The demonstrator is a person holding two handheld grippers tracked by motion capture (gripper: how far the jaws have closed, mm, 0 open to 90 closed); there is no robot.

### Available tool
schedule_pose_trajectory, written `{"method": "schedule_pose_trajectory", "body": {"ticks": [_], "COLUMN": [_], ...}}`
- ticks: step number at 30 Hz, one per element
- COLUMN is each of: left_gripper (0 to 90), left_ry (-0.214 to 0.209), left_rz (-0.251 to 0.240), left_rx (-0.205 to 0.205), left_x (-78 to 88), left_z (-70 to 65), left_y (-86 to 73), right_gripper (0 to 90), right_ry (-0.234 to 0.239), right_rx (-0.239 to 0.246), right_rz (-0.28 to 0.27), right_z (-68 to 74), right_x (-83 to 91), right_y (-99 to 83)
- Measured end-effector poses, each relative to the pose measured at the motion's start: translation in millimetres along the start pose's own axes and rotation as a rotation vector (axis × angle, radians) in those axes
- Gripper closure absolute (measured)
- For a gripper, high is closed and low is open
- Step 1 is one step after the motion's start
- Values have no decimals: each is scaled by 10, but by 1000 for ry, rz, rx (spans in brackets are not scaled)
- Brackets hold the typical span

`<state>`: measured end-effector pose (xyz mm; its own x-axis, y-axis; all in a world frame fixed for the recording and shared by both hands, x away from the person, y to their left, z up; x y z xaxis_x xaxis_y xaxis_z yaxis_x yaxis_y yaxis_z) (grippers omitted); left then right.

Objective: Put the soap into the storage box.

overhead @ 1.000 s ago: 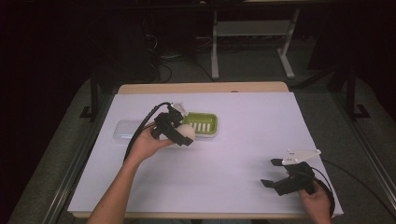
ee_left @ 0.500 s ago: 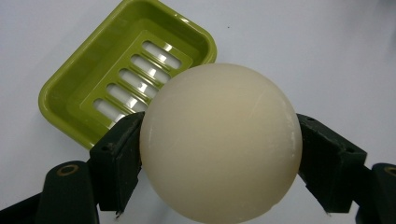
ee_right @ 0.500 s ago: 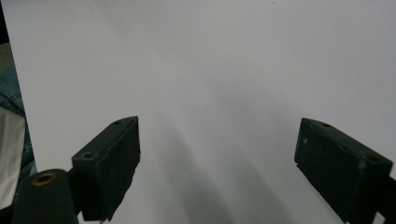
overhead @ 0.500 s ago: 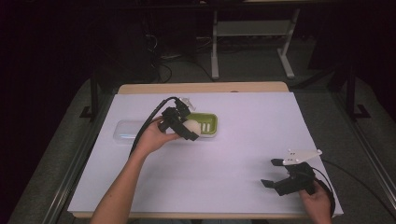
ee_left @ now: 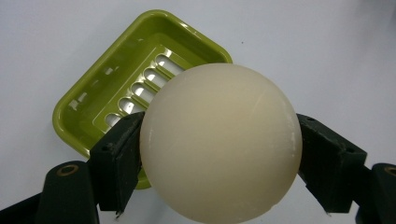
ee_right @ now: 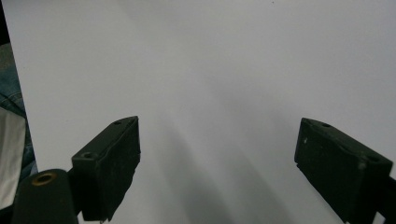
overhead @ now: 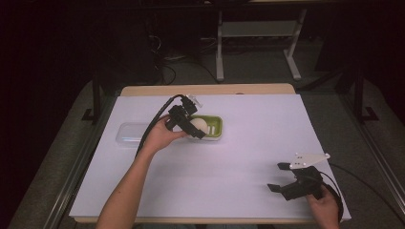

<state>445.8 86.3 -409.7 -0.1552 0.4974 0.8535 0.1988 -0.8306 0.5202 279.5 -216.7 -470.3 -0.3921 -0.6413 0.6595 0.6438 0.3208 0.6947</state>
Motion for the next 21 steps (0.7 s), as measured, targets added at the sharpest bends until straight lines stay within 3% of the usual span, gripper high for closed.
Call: {"method": "schedule_pose_trajectory", "body": {"ticks": [5, 10, 13, 21], "left_gripper": [225, 225, 225, 225], "left_ry": [2, 8, 8, 14], "left_rz": [16, -4, 6, 7], "left_rx": [-1, 10, -3, -2], "left_x": [-2, 12, 22, -30], "left_z": [42, 96, 125, 184], "left_y": [7, 48, 67, 217], "right_gripper": [136, 136, 136, 136], "right_ry": [0, 1, 2, -1], "right_rx": [0, -3, -4, -9], "right_rz": [0, -2, -4, -11], "right_z": [-4, 5, 3, -3], "right_x": [3, 1, 3, 20], "right_y": [0, 4, 6, 6]}}
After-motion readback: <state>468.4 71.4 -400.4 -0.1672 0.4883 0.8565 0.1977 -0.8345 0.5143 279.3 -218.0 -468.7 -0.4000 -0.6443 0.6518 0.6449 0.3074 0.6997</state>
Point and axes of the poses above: each handheld gripper's, and its own axes: x roughly backward along the jaws, y roughly out of its top, z roughly to its left, the point moved 6 cm from there along -x, roughly forward along the jaws, and after that the axes turned 15 degrees about -x, right-handed, at the moved point
